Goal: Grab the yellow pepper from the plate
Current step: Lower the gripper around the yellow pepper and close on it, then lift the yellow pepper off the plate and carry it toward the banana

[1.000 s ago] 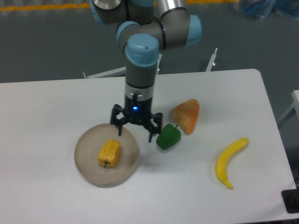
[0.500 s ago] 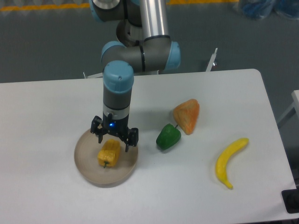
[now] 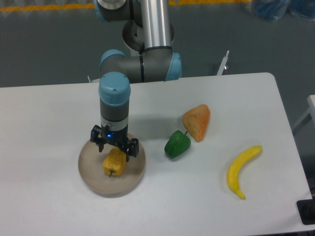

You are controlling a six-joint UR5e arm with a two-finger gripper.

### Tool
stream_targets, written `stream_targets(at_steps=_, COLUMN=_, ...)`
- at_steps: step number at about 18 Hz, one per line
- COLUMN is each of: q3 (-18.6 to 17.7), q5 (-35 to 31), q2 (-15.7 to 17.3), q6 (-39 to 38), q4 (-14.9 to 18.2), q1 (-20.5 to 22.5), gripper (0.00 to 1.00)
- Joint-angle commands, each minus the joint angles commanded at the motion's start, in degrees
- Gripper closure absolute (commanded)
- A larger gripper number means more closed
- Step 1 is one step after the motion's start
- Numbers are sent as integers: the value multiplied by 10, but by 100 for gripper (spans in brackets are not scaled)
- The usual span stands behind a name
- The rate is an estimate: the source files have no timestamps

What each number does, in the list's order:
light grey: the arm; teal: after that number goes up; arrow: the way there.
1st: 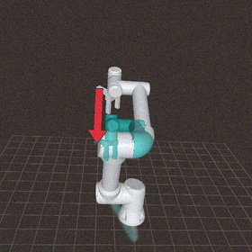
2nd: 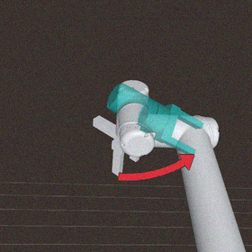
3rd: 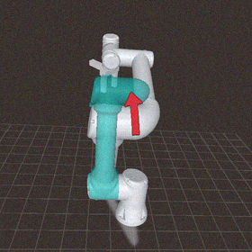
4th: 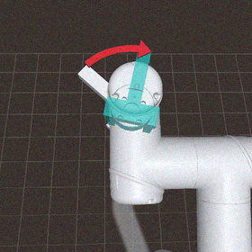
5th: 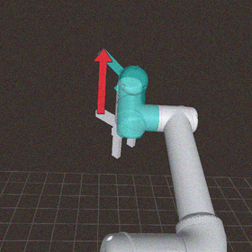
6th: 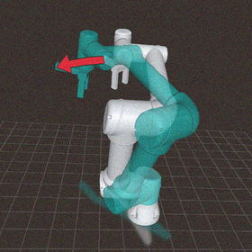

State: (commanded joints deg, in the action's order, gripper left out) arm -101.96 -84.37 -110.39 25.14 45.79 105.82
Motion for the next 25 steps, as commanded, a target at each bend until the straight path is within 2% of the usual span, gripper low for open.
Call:
stream_targets(at_steps=9, q3=7, q5=-16, q2=-16, q6=0, q4=-4, q1=-3, gripper=0)
stream_targets(at_steps=10, q3=7, q5=-16, q2=-17, q6=1, q4=-4, q1=-3, gripper=10)
stream_targets(at_steps=11, q3=7, q5=-16, q2=-17, q6=0, q4=-4, q1=-3, gripper=28)
stream_targets(at_steps=12, q3=7, q5=-16, q2=-15, q6=0, q4=-4, q1=-3, gripper=41)
stream_targets(at_steps=14, q3=8, q5=-16, q2=-16, q6=3, q4=-4, q1=-3, gripper=61)
stream_targets(at_steps=15, q3=8, q5=-16, q2=-16, q6=6, q4=-4, q1=-3, gripper=66)
stream_targets(at_steps=22, q3=23, q5=-17, q2=-10, q6=25, q4=-3, q1=-2, gripper=68)
stream_targets(at_steps=25, q3=47, q5=-70, q2=6, q6=102, q4=3, q1=-1, gripper=68)
